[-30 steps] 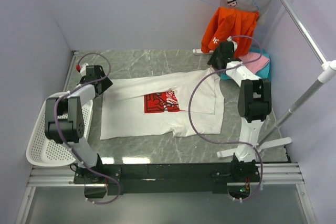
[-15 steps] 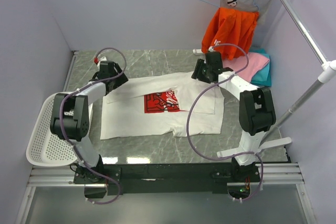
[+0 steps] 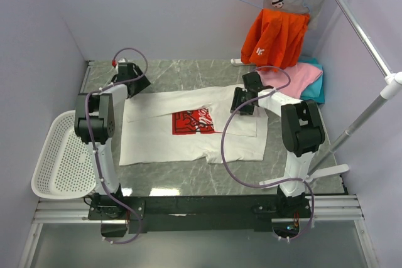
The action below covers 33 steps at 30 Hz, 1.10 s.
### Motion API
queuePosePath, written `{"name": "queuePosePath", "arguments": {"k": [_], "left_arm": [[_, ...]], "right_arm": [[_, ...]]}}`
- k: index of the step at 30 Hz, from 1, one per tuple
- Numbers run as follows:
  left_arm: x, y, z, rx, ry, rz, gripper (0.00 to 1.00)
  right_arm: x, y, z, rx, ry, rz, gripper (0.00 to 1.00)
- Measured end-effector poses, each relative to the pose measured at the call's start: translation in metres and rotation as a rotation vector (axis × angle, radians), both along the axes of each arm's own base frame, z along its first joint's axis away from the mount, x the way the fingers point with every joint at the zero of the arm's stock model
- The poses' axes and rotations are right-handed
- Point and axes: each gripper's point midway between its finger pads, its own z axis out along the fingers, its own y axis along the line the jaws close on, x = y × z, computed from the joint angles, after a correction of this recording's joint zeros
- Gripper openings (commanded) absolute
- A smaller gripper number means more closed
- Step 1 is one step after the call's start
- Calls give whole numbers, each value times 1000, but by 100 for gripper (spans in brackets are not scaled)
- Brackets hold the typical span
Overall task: Fold and stack the t-shirts
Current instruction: Fold the flattened tshirt in 1/3 of the way
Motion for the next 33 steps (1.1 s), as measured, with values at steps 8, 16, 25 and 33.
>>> {"name": "queuePosePath", "arguments": {"k": [8,16,25,33], "left_arm": [[41,50,1,-80,-33,64,75],[55,54,7,-65,-40,37,74],[-9,5,52,-94,-31,-64,75],[-45,-36,51,-101,-7,-135,75]], "right_arm": [[-17,-7,-1,-43,36,-2,59],[-57,-26,6,-121,50,12,60],[-41,-9,43,-63,-46,54,60],[-48,16,38,-27,-26,124,60]]}}
